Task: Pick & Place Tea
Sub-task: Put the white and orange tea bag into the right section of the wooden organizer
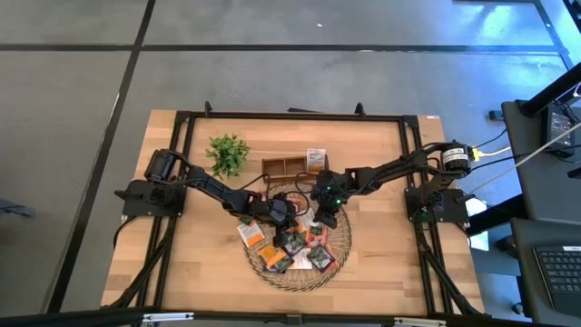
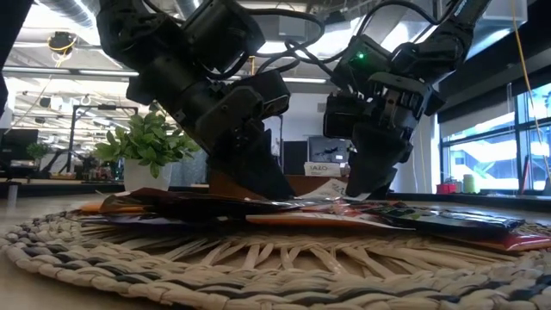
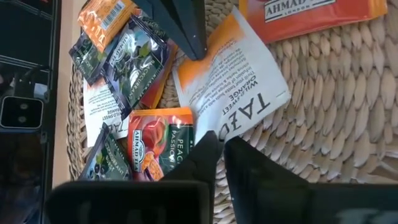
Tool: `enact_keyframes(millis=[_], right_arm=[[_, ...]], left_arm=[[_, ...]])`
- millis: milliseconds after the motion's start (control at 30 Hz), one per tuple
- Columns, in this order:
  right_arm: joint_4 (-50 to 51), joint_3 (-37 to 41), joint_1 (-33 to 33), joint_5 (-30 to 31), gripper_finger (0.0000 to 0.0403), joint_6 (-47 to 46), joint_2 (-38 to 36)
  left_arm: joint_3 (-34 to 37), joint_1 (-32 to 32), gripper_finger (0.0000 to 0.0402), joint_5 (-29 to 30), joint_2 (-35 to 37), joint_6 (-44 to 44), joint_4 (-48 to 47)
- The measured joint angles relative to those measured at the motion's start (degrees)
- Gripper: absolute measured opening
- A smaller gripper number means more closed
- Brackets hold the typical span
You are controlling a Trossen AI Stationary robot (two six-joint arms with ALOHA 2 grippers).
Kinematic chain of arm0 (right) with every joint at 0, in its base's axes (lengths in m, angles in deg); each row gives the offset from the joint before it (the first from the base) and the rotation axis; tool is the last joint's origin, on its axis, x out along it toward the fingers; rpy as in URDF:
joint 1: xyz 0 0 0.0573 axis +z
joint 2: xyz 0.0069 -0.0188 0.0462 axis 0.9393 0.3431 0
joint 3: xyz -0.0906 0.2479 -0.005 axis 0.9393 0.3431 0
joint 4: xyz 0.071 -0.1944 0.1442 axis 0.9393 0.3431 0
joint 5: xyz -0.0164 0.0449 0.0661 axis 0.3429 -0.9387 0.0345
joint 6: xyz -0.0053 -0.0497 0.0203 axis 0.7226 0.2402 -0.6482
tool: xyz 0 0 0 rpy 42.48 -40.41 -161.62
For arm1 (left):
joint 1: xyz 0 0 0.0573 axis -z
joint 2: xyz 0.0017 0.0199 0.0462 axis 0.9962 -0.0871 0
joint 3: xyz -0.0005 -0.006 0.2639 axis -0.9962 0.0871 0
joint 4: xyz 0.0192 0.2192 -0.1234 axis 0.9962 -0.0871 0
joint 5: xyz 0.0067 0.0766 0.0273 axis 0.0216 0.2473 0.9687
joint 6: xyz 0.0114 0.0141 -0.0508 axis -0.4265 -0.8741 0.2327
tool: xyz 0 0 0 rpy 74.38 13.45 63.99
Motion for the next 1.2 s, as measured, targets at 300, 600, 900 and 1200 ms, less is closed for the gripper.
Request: enact_keyframes(millis=[300,600,900,1200], right_arm=[[0.5,0.0,-1.1,-0.1,0.0010,2.4,-1.7],[5.7,-0.1,-2.9,0.7,0.0006,7.0,-10.3],[27.3,-9.8,-3.3,16.9,0.0004,19.5,-18.9],[50.5,-28.0,-6.7,33.4,0.0005,38.0,-17.9]], left_arm=[[0.0,-0.1,0.0003,0.0,0.0,0.0,1.5],[0.1,0.0,0.0004,-3.6,5.3,0.0,1.3],[0.0,-0.1,0.0004,-3.2,7.9,-0.4,1.4],[0.0,0.0,0.0004,-3.1,7.9,-1.5,1.4]])
